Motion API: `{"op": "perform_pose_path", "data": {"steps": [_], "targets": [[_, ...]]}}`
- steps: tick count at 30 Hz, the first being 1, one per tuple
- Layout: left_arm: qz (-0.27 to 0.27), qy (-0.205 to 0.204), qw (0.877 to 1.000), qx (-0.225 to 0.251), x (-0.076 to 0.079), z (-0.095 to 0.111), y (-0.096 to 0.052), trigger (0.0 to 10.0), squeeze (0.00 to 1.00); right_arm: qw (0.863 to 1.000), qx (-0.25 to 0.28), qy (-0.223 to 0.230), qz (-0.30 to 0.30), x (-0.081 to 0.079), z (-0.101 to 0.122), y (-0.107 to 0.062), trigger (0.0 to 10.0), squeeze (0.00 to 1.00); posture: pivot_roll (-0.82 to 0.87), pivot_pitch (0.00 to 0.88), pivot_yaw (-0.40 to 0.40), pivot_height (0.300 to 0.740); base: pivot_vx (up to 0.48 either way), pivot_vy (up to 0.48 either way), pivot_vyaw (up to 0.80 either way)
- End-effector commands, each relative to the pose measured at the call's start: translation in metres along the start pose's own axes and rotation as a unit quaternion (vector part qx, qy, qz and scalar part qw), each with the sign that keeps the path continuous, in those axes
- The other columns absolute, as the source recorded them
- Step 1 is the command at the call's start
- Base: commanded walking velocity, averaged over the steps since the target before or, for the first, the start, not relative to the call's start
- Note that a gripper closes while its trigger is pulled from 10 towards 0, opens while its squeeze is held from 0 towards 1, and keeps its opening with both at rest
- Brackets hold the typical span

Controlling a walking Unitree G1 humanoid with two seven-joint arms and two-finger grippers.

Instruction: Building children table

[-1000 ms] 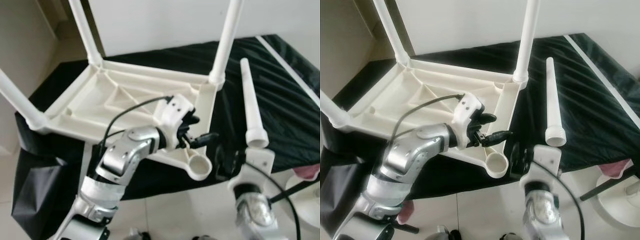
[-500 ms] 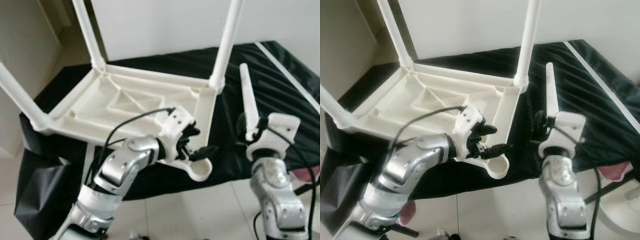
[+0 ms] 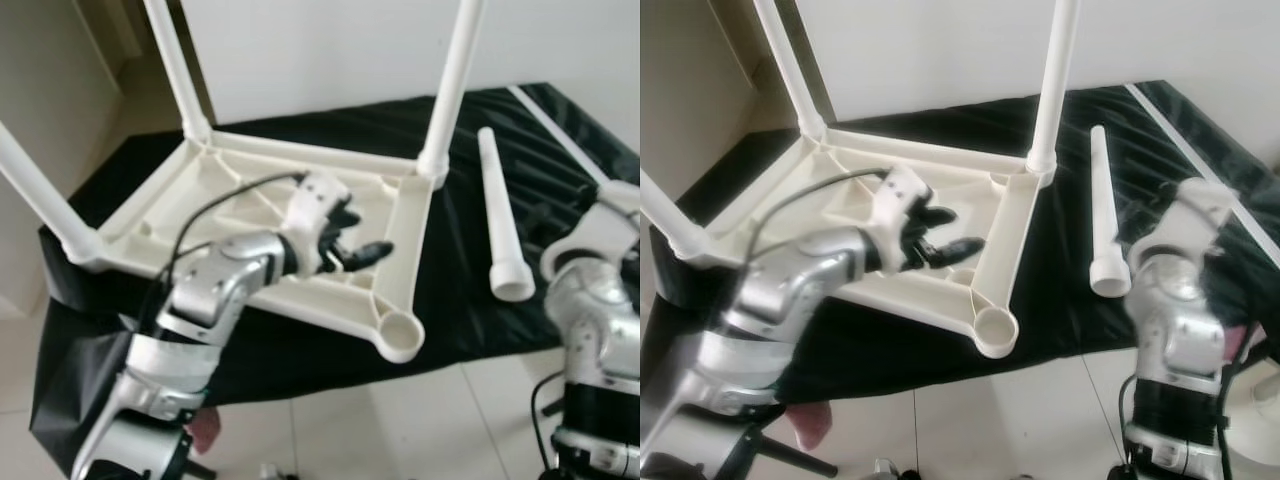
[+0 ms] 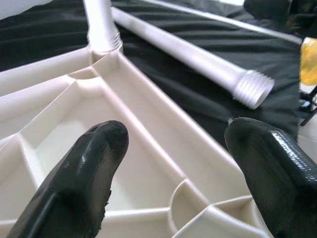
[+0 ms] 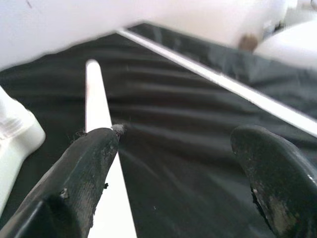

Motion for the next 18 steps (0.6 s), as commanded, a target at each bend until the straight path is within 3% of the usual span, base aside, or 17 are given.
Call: {"op": "perform_pose_path", "data": {"steps": [1,7,11,18], "targets": [[-0.029,0.000,1.000,0.006,0.007,0.001,0.000,10.0,0.00,0.999,-0.036,0.005,0.005,-0.002,-0.013,0.002,10.0,0.00,0.01,0.120,0.063,0.740,0.000,0.000,0.00],[-0.034,0.005,0.999,0.005,0.007,0.007,-0.002,10.0,0.00,0.997,-0.080,-0.010,-0.011,0.001,-0.017,0.013,10.0,0.00,0.01,0.133,0.058,0.740,0.000,0.000,0.00],[-0.038,-0.011,0.999,-0.003,0.009,0.009,-0.002,10.0,0.00,0.994,-0.111,-0.016,0.000,-0.007,-0.016,0.021,10.0,0.00,0.02,0.139,0.052,0.740,0.000,0.000,0.00],[-0.054,0.009,0.998,0.006,0.020,0.014,-0.009,10.0,0.00,0.982,-0.185,-0.019,0.043,-0.025,-0.023,0.030,10.0,0.00,0.04,0.158,0.036,0.740,0.000,0.000,0.00]]}}
Point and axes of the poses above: a point about 5 cm out from each wrist's last joint towards the gripper, its own y axis pointing out of the wrist towards the gripper, its own z axis along the axis of the wrist's last joint, x = y × z, the point moved 6 cm from there along y, pointing out of the wrist towards the gripper, and after that the axes turned 11 degrees about y, right-handed, at the moved point
